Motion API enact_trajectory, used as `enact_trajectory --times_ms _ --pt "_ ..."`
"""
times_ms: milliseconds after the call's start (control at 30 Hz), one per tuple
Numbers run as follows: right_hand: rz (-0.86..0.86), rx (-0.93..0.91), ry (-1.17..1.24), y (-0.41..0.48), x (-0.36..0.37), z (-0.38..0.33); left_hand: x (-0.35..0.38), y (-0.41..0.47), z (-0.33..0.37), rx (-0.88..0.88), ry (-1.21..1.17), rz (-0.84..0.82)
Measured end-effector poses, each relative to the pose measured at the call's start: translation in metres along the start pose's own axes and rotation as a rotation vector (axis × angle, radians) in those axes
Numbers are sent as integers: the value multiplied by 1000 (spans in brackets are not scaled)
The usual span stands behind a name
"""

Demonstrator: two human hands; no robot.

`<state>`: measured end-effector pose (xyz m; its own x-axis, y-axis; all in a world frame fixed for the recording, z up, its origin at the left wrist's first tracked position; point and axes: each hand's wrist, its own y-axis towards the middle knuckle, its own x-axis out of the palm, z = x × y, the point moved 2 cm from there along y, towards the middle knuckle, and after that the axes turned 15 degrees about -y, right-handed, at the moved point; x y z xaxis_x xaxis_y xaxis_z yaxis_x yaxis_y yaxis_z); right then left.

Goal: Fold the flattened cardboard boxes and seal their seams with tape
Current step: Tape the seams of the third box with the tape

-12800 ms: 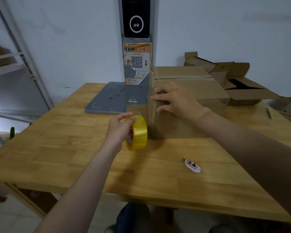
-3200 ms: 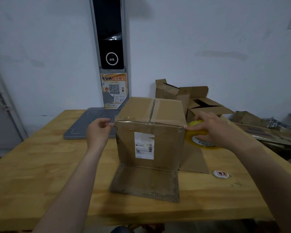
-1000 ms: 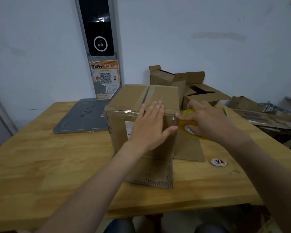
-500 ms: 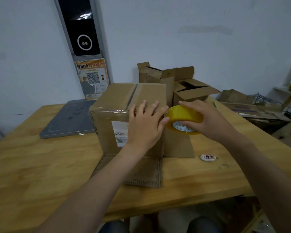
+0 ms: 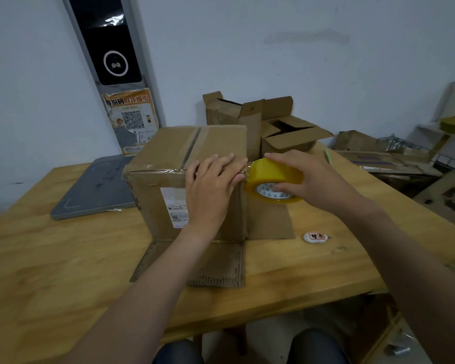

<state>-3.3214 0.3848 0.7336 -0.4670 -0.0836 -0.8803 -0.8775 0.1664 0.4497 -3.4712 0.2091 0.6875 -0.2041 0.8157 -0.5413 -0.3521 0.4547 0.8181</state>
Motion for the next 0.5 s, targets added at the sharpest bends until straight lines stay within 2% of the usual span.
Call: enact_trajectory --times_ms 100,200,300,400,500 --pt "-23 11 -20 1 -1 -2 -8 4 -5 26 -64 -22" --pt "-44 31 -60 0 -2 -2 -22 17 -18 20 -275 -133" --pt "-66 30 -137 3 -5 -5 -42 28 -31 -121 -561 -297" --pt "-100 37 -274 7 -10 -14 -52 35 -35 -235 -651 -429" --pt "-91 -13 -417 14 -17 -33 -51 41 -34 -297 -687 -437"
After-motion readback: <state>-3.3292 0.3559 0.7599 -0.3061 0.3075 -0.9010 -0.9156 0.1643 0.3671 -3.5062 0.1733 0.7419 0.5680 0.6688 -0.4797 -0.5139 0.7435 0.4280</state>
